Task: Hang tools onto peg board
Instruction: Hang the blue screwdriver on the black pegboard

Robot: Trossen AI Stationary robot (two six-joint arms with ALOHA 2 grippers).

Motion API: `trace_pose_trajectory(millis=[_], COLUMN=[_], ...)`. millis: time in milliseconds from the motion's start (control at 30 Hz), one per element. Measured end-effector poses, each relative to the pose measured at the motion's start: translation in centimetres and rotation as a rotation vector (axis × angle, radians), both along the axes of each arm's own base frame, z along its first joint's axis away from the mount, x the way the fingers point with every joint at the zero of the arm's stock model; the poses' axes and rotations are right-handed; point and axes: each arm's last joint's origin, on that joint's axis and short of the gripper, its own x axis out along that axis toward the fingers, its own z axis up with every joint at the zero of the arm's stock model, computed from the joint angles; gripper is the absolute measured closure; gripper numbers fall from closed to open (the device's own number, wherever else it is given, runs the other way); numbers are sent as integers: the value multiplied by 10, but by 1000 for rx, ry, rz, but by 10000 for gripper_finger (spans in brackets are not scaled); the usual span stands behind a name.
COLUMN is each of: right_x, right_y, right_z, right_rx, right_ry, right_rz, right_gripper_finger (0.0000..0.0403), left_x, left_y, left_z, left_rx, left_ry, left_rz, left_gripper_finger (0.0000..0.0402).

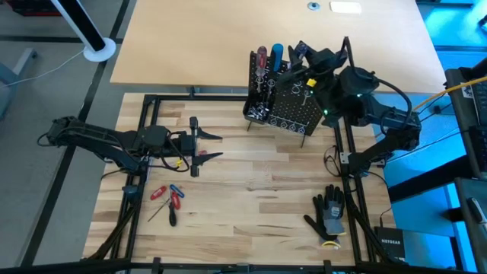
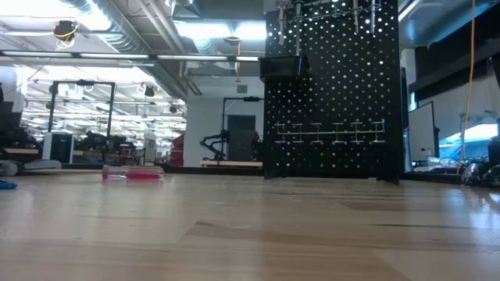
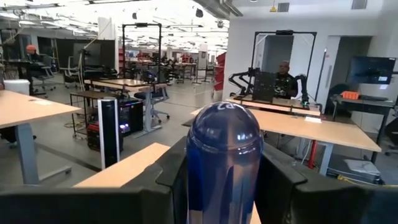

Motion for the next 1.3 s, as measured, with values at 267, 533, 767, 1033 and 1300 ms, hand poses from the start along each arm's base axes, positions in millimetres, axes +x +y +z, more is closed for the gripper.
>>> trace_pose_trajectory(millis=[267,533,767,1033,1300], right_x=[3,5,6,17,32], right_y=[-7,-15,-17,-17,-20], right_z=[-6,-21,-25,-36,-47], right_rx=[19,84,100,116,112], right_ry=[15,67,91,144,200], right_rz=[6,14,15,34,-2], right_gripper_finger=[268,268,272,256,253], left_x=[0,0,0,0,0], left_y=[0,0,1,1,1], left_z=[0,0,0,0,0], left_rx=[-3,0,-4,-4,-4], left_ry=[0,2,1,1,3], left_rz=[0,0,5,5,5], left_gripper_finger=[192,192,192,192,192])
